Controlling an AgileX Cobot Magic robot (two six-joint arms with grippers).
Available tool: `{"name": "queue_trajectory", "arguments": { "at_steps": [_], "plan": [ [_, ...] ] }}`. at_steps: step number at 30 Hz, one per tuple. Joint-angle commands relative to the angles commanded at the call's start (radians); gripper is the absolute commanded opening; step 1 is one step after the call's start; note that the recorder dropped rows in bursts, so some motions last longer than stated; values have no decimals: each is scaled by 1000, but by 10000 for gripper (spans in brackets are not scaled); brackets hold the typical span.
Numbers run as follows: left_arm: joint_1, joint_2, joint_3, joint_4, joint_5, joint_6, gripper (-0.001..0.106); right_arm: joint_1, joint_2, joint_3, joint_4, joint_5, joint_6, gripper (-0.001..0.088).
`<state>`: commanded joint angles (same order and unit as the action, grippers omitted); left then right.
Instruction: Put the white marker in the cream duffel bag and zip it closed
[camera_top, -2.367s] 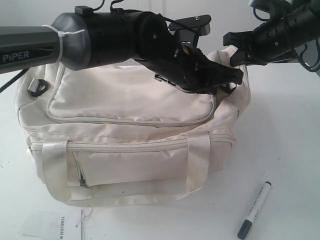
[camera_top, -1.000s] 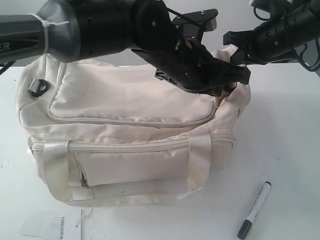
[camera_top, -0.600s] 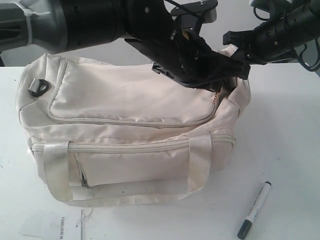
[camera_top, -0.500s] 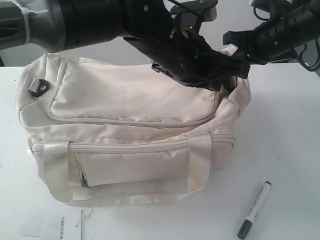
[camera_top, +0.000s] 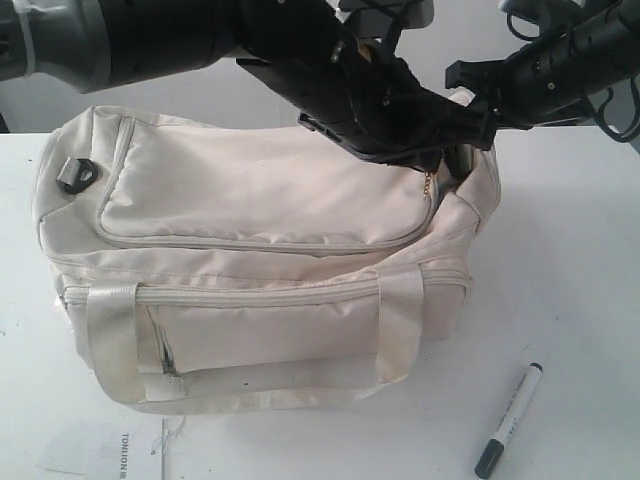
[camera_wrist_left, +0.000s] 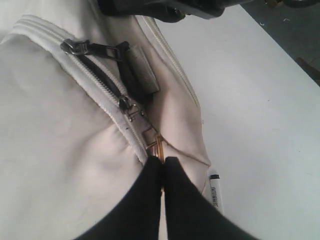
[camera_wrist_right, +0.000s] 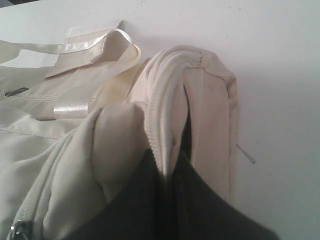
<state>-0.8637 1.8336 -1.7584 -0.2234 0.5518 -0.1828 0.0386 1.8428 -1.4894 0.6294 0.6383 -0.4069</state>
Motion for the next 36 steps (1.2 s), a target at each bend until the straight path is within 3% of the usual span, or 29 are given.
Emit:
{"name": "queue_trajectory", "arguments": {
  "at_steps": [11, 36],
  "plan": [
    [-40, -3, 0, 0, -2, 22, 0, 0, 0, 0, 0, 0, 0, 0],
    [-46, -40, 0, 2, 55, 78, 0, 0, 0, 0, -4, -3, 10, 0]
  ]
}}
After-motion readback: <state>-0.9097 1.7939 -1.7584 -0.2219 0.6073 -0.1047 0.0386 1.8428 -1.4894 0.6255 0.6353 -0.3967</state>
